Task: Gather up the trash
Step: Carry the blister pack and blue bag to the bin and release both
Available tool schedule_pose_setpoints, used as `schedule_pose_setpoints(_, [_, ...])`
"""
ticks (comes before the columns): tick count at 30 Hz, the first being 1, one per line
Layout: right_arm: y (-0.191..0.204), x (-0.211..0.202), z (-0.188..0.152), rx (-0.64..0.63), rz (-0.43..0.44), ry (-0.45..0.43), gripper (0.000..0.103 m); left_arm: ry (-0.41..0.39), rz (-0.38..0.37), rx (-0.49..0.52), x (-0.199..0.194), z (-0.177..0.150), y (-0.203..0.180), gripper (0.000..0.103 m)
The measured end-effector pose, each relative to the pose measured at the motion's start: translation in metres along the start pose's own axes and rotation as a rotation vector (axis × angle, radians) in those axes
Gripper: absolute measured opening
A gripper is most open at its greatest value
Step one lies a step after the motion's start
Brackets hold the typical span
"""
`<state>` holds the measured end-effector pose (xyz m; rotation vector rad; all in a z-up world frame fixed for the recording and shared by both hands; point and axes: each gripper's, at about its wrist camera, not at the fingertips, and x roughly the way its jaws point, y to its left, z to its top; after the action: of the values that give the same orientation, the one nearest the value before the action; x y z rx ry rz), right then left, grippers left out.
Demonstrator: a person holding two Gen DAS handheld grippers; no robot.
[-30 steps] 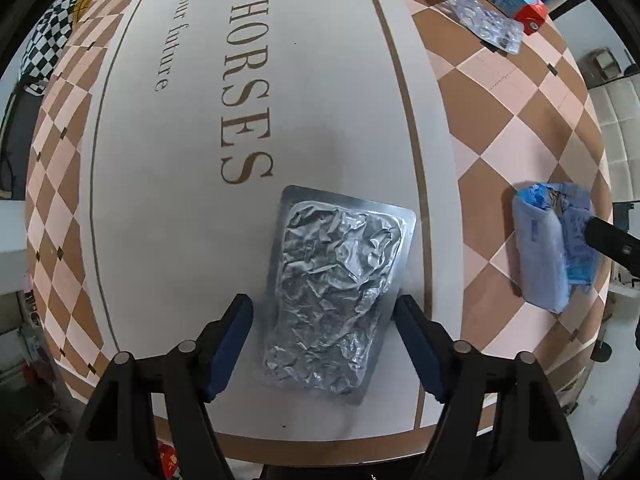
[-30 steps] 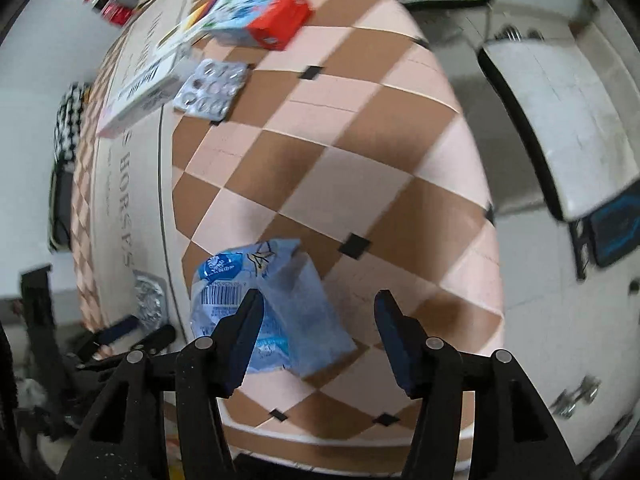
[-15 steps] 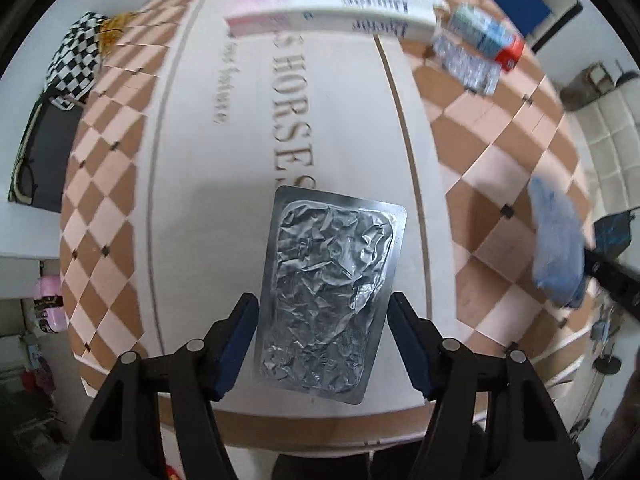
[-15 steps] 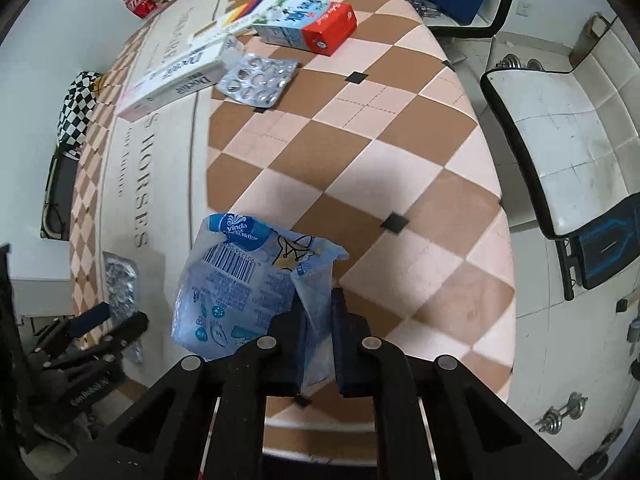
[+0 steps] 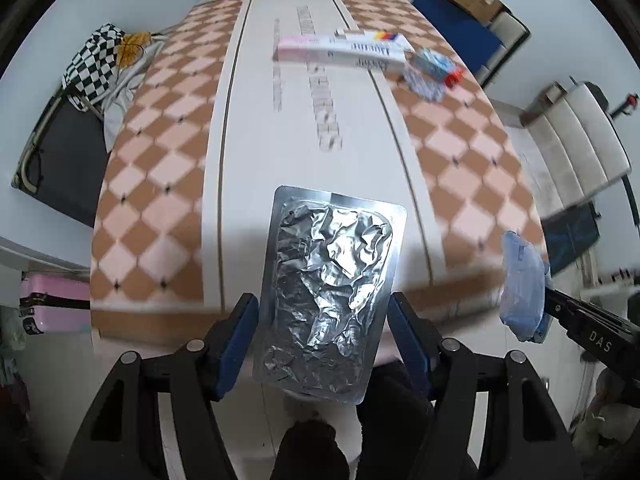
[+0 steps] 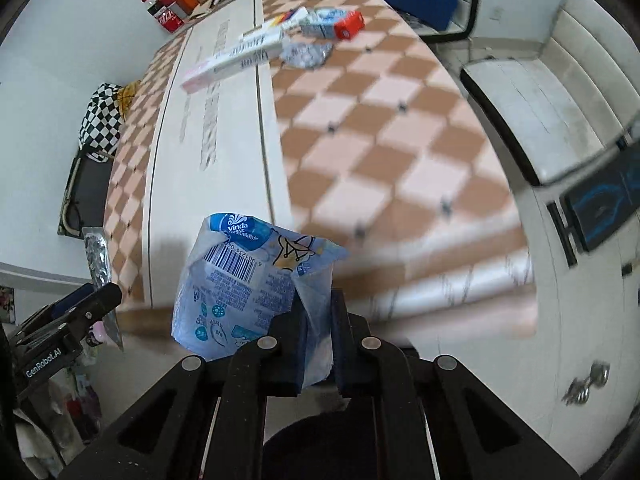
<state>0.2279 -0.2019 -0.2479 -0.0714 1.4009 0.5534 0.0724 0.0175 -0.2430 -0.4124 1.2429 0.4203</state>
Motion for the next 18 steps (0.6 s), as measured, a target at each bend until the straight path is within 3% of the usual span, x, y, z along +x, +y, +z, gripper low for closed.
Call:
schedule_pose_setpoints(5, [0.004, 0.011, -0.083, 0.042, -0.015, 0.058, 0.011, 0.06, -0.047, 0.016, 0.008, -0.072, 0.014, 0.064])
schedule_pose_setpoints(9, [-0.003, 0.051, -0.146, 0.069, -0.053, 0.152, 0.011, 0.154, -0.08, -0.006, 0.038, -0.121, 0.023, 0.064])
schedule_pose_setpoints(13, [-0.016, 0.105, -0.186, 0.085, -0.077, 0.232, 0.011, 0.238, -0.101, -0.042, 0.089, -0.157, 0.028, 0.064])
schedule_pose_setpoints(18, [-0.038, 0.192, -0.218, 0.129, -0.093, 0.3, 0.011, 0.334, -0.156, -0.142, 0.182, -0.184, 0.041, 0.064])
